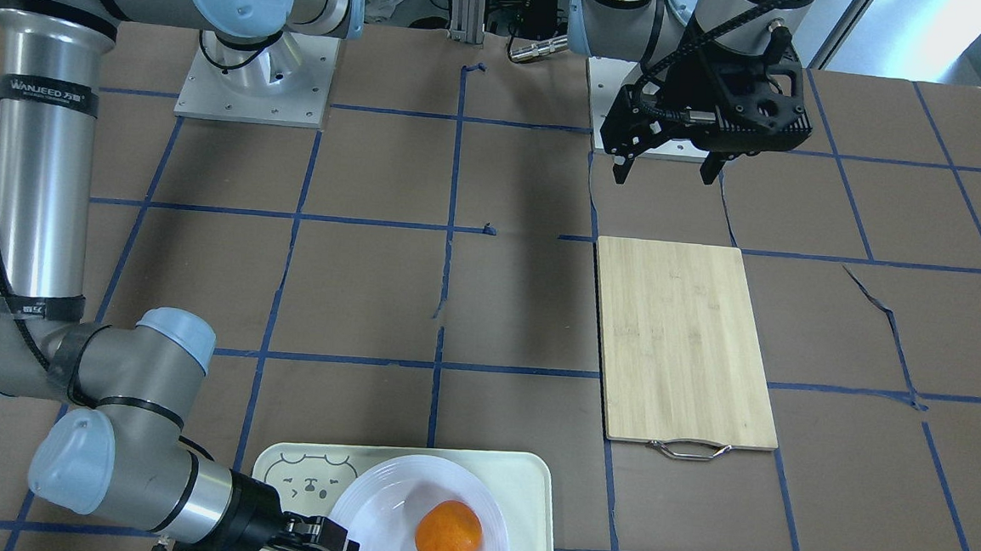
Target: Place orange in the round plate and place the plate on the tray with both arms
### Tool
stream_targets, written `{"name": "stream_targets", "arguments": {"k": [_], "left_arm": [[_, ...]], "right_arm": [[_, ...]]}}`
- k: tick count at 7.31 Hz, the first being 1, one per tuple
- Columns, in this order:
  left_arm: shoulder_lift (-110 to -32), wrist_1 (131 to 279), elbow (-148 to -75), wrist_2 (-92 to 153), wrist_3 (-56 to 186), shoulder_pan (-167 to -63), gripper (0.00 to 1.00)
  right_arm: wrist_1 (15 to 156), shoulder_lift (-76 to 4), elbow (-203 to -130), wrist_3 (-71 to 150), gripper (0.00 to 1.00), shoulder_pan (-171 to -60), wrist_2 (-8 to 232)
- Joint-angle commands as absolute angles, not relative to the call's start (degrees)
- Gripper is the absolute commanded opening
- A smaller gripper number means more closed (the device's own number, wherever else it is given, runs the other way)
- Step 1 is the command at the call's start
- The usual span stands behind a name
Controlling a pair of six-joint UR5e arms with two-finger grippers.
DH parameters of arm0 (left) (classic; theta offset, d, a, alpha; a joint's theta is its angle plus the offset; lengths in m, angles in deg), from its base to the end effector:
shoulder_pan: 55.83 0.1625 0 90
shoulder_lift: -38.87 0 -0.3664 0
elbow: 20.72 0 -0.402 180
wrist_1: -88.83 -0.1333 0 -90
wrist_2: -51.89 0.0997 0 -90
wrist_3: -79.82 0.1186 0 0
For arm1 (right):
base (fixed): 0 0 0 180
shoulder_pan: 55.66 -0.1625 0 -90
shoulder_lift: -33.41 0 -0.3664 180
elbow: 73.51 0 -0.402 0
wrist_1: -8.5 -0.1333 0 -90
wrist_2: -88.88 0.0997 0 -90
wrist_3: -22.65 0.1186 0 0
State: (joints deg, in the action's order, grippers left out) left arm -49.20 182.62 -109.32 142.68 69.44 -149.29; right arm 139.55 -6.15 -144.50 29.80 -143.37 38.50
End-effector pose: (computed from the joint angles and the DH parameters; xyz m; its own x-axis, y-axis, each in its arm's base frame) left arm -0.1609 -0.4789 0.4327 -0.9926 -0.1204 -0.0150 -0.1205 0.9927 0.0054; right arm 0.1792 -0.7468 0.1128 -0.7630 0.0475 -0.6446 0.1354 0.9869 -0.0876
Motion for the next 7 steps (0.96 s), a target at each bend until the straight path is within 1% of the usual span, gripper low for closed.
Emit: {"name": "stream_targets", "arguments": {"k": [1, 3, 5, 7], "left_arm": [[-49.2, 182.61, -109.32, 142.68, 69.44, -149.26, 1.0], [-49.2, 182.61, -109.32, 142.68, 69.44, -149.26, 1.0], [-49.2, 182.61, -109.32, 142.68, 69.44, -149.34, 1.0], [-49.2, 182.61, -109.32, 142.68, 69.44, -149.34, 1.0]], "right_arm": [[139.63, -6.67, -143.92, 28.64, 0.88, -143.28, 34.34], [136.76, -9.9, -143.12, 26.26, 0.97, -143.2, 25.64], [123.0, -18.05, -143.29, 26.52, 1.0, -143.2, 16.96], [106.23, -27.97, -143.65, 26.43, 1.0, -143.11, 11.47]]}}
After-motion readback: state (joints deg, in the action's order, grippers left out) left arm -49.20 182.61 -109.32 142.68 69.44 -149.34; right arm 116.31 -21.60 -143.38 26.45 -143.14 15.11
